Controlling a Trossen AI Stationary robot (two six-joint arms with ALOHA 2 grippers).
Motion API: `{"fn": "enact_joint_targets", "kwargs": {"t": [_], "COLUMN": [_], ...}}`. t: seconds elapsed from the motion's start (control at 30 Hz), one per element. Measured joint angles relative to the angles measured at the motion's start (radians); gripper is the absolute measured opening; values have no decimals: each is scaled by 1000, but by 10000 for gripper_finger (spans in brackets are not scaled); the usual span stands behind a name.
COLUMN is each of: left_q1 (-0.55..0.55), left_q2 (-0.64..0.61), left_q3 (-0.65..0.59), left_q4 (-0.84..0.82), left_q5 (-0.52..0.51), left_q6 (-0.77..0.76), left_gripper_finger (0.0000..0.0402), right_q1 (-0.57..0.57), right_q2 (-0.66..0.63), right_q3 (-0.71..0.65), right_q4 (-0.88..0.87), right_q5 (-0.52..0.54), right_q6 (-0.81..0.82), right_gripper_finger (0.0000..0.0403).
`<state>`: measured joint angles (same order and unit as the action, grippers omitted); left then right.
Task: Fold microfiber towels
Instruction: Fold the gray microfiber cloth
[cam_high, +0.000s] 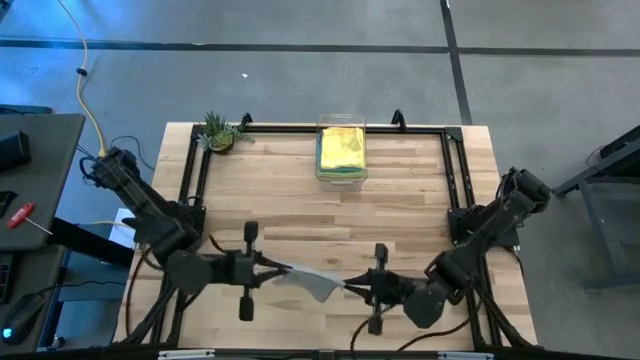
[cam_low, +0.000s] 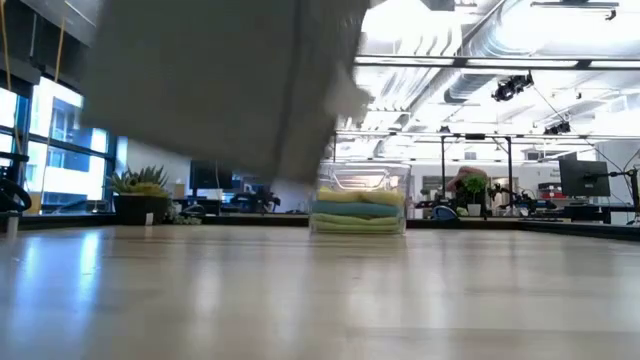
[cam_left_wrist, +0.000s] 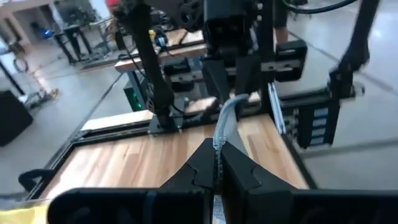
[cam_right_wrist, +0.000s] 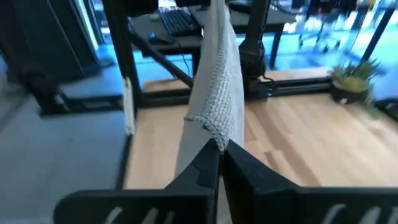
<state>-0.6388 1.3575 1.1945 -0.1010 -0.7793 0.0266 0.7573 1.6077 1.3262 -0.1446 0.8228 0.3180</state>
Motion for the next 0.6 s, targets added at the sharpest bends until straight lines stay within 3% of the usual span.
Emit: {"fn": "enact_joint_targets", "kwargs": {"t": [0.17,0.33,0.47,0.6], "left_q1": [54,193,274,336], "left_q2": [-3,-4,35,74], "left_q3": [100,96,95,77], "left_q4": [-237,-477,-554,-526], "left_q5": [-18,60,89,140], "left_q6": [-205,-391,-404,-359], "left_gripper_finger": [0,0,0,0], "right_q1": [-62,-164,-232,-290], "right_q2": [-1,0,0,0], "right_q3": [95,58,6,-59], "right_q4": [-161,-213,-222,-224], "right_q5": [-80,-187,-222,-255], "right_q6": [180,346,394,414], "right_gripper_finger": [1,1,0,0]}}
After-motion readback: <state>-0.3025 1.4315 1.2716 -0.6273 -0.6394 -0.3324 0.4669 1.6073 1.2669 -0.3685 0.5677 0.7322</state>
